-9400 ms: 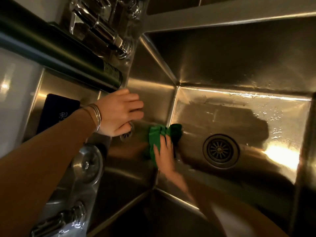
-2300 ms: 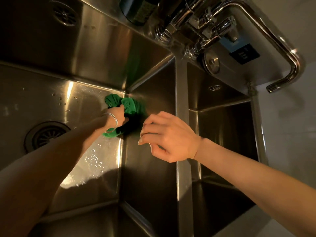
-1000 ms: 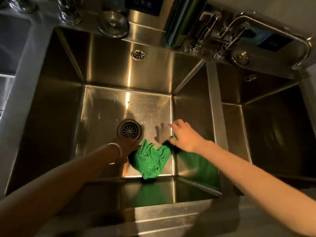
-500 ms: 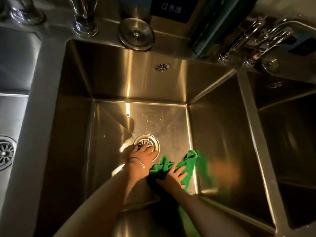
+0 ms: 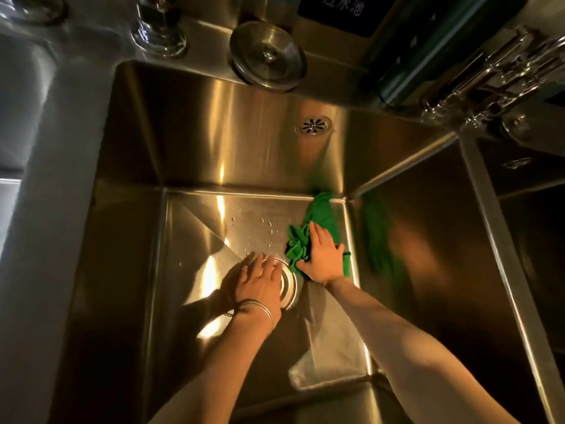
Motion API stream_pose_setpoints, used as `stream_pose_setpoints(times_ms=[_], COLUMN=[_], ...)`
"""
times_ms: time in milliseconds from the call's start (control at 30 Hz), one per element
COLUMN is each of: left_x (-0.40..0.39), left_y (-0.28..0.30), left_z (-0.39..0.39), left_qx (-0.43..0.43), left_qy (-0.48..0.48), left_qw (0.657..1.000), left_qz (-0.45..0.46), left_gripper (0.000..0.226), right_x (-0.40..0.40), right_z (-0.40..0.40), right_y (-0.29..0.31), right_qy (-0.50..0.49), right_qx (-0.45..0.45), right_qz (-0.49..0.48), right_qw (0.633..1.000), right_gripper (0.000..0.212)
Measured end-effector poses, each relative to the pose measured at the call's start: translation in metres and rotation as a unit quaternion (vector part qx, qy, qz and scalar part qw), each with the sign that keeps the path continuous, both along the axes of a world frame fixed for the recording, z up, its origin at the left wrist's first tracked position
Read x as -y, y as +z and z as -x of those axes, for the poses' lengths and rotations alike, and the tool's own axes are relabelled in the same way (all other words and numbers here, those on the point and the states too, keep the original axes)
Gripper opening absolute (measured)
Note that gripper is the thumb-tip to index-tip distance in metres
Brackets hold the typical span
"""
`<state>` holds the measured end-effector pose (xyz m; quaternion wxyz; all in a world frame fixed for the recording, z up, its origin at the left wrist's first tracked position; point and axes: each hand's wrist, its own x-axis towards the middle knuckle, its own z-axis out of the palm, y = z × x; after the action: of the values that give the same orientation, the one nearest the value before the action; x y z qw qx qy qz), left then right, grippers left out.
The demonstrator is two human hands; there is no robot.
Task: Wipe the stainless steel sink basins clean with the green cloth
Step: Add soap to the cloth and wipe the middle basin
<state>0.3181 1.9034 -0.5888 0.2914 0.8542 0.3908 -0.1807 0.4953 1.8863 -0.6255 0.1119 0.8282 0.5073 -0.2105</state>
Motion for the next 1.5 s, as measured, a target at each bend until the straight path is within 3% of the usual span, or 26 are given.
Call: stream_pose_setpoints(times_ms=[100, 167, 300, 367, 533, 667, 733, 867, 933, 1000, 1133, 1267, 1333, 1433, 1500], left_x=[0.003, 0.004, -0.005, -0.009, -0.011, -0.002, 0.003, 0.004, 0.003, 0.004, 0.015, 0.025, 0.013, -0.009, -0.017], left_y=[-0.002, -0.003, -0.008, -0.014, -0.019, -0.019, -0.014, -0.005, -0.001, -0.001, -0.016, 0.002, 0.002, -0.001, -0.002], left_z=[0.006, 0.010, 0.021, 0.025, 0.040, 0.046, 0.046, 0.042, 0.038, 0.039, 0.047, 0.042, 0.031, 0.003, -0.017], left_qx=[-0.007, -0.017, -0.020, -0.028, -0.015, -0.054, -0.058, -0.045, -0.035, -0.028, -0.028, 0.072, 0.072, 0.001, 0.000], left_qy=[0.018, 0.015, 0.021, 0.029, 0.114, 0.163, 0.180, 0.192, 0.206, 0.231, 0.281, 0.441, 0.407, 0.318, 0.305], left_qw=[1.000, 1.000, 0.999, 0.996, 0.992, 0.982, 0.979, 0.976, 0.973, 0.967, 0.954, 0.890, 0.904, 0.941, 0.944], left_qz=[0.013, 0.008, -0.044, -0.077, -0.055, -0.082, -0.074, -0.091, -0.095, -0.106, -0.105, -0.087, -0.106, -0.116, -0.126], left_gripper=[0.072, 0.073, 0.070, 0.066, 0.063, 0.056, 0.056, 0.058, 0.059, 0.061, 0.059, 0.056, 0.062, 0.075, 0.077], right_x=[0.051, 0.073, 0.037, 0.001, -0.060, -0.051, -0.037, -0.037, -0.054, -0.069, -0.080, -0.087, -0.086, -0.079, -0.073], right_z=[-0.008, -0.022, -0.025, -0.019, 0.018, 0.012, -0.008, -0.013, 0.007, 0.036, 0.084, 0.066, 0.039, -0.005, -0.028], right_y=[0.007, 0.010, 0.003, -0.001, -0.011, -0.009, -0.006, -0.008, -0.011, -0.015, -0.019, 0.015, 0.049, 0.112, 0.145], right_qy=[0.105, 0.106, -0.112, -0.158, 0.056, 0.237, 0.254, 0.114, 0.097, 0.156, 0.311, 0.373, 0.414, 0.477, 0.510], right_qx=[-0.061, -0.062, -0.037, -0.053, -0.073, -0.087, -0.053, -0.033, -0.048, -0.086, -0.131, -0.138, -0.110, -0.083, -0.090], right_qz=[0.004, 0.006, -0.009, -0.047, -0.068, -0.053, -0.053, -0.037, -0.065, -0.106, -0.043, 0.032, 0.044, 0.022, 0.034], right_qw=[0.993, 0.992, 0.993, 0.985, 0.993, 0.966, 0.964, 0.992, 0.992, 0.978, 0.940, 0.917, 0.903, 0.875, 0.855], right_gripper=[0.102, 0.107, 0.109, 0.102, 0.097, 0.101, 0.105, 0.109, 0.105, 0.098, 0.097, 0.097, 0.094, 0.082, 0.078])
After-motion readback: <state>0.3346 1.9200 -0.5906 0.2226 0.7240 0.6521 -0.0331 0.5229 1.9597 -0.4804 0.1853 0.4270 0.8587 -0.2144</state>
